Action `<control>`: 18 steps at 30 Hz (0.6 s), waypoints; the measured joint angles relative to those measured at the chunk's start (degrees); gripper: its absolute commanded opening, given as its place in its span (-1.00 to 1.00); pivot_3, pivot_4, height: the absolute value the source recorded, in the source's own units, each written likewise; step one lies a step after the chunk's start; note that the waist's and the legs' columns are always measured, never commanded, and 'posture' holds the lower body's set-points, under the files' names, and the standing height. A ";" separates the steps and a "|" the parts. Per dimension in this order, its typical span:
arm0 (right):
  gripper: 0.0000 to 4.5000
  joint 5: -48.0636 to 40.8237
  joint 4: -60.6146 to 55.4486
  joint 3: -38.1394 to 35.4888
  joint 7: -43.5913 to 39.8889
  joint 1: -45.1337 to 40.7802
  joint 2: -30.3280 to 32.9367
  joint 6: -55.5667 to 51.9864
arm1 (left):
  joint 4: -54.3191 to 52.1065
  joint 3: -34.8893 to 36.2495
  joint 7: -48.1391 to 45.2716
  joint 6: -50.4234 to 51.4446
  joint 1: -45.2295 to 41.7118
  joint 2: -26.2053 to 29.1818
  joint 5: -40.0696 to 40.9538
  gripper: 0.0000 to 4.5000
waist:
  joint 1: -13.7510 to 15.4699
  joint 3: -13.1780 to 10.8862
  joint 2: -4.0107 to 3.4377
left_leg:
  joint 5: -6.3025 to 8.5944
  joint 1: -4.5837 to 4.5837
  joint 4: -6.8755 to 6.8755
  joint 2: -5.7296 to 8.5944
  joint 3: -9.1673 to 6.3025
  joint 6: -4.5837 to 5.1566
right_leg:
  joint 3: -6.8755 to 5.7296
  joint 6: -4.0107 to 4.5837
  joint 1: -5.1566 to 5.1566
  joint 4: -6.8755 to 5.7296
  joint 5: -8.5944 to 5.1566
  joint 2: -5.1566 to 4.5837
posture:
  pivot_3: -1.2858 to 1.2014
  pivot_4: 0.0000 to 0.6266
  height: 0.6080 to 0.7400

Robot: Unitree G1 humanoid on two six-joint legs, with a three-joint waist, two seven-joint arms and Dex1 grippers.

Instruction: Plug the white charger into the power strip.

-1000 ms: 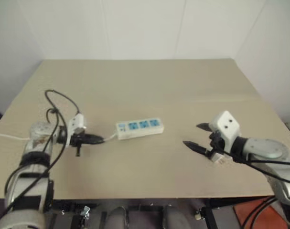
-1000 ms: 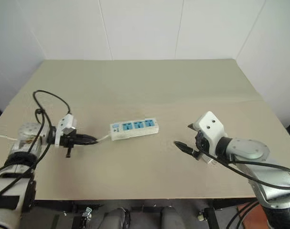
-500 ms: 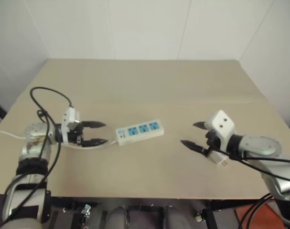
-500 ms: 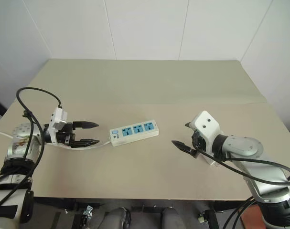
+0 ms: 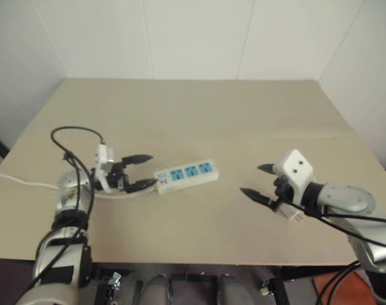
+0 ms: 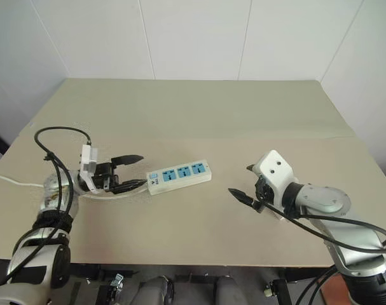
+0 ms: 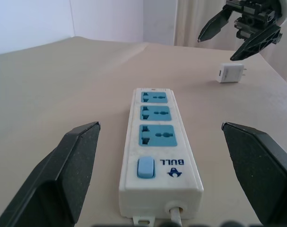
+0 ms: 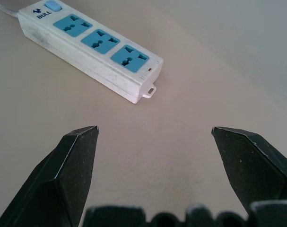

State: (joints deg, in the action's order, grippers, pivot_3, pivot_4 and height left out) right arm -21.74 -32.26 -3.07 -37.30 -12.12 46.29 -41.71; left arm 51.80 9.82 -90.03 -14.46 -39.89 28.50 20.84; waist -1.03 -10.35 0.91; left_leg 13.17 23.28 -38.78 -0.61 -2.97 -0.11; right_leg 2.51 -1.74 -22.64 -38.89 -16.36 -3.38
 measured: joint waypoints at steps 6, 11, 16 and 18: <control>1.00 0.31 -0.39 -0.04 0.11 0.20 0.07 0.00 | 5.98 -0.41 0.81 -6.12 -0.60 -2.02 -2.57 0.99 | 0.17 0.00 0.00 | 0.00 0.01 0.00 0.02 -0.01 0.00 | -0.01 0.00 0.01 0.01 0.00 -0.01 | 0.03 -0.52 1.00; 1.00 0.40 -0.46 -0.11 0.13 0.15 0.25 0.00 | 10.62 -1.00 1.51 -9.52 -2.87 -3.63 -4.42 0.99 | 0.22 0.00 0.01 | 0.00 0.01 0.00 0.03 -0.02 0.00 | -0.02 0.00 0.01 0.02 0.00 -0.01 | 0.03 -0.52 1.00; 1.00 0.75 -0.77 -0.61 0.28 0.34 0.46 0.00 | 14.03 -1.61 2.96 -11.86 -3.92 -4.28 -6.87 0.99 | 0.02 0.00 0.01 | 0.00 0.01 0.01 0.03 -0.02 0.00 | -0.01 0.00 0.01 0.02 0.00 -0.01 | 0.03 -0.52 1.00; 1.00 0.78 -0.97 -1.00 0.35 0.65 0.47 0.00 | 14.74 -2.04 3.61 -13.14 -4.49 -4.30 -7.86 0.99 | 0.07 0.00 0.01 | 0.00 0.00 0.01 0.03 -0.02 0.00 | -0.02 0.00 0.02 0.01 0.00 -0.01 | 0.03 -0.52 1.00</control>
State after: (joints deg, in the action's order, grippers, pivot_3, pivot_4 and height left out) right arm -20.96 -33.23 -4.07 -36.96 -11.46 46.75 -41.71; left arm 66.54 7.78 -86.42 -27.60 -44.37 24.20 12.99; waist -0.96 -10.35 0.92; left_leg 13.17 23.28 -38.77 -0.58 -2.99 -0.11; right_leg 2.49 -1.75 -22.63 -38.88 -16.37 -3.39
